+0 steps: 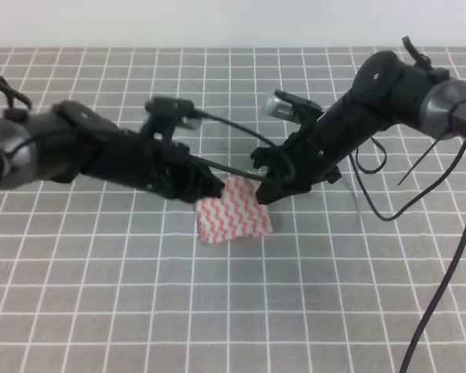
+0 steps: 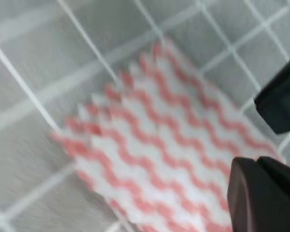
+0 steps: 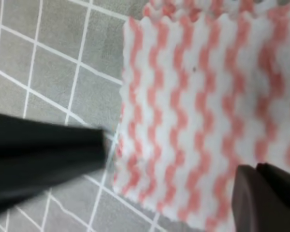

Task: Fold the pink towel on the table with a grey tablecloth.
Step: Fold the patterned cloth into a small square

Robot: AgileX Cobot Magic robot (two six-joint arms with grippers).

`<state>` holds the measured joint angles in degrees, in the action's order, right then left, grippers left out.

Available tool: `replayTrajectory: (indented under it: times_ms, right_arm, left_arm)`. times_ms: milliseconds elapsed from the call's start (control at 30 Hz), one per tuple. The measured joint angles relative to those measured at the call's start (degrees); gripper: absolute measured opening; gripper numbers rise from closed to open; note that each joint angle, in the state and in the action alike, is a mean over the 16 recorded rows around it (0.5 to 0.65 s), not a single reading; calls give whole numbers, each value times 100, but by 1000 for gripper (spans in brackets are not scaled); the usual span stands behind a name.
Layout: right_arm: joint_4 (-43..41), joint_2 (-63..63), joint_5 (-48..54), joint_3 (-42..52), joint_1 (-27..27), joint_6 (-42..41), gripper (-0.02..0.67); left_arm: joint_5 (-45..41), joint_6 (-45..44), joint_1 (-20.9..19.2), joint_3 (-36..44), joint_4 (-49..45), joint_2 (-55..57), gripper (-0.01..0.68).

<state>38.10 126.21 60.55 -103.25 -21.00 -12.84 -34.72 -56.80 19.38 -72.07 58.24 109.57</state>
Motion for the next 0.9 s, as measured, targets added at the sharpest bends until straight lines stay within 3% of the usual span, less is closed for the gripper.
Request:
replayTrajectory:
  times_ms: [333, 600, 900]
  right_arm:
    - [-622, -860, -8, 246, 46, 121, -15]
    - [-877, -2229, -410, 1117, 43, 238, -15]
    - [-790, -4020, -1115, 2595, -119, 324, -15]
  left_arm:
    - [1146, -6, -6, 926, -68, -1791, -3]
    - [2188, -20, -8, 2491, 146, -4190, -3]
    - [2671, -28, -8, 4274, 314, -7115, -3]
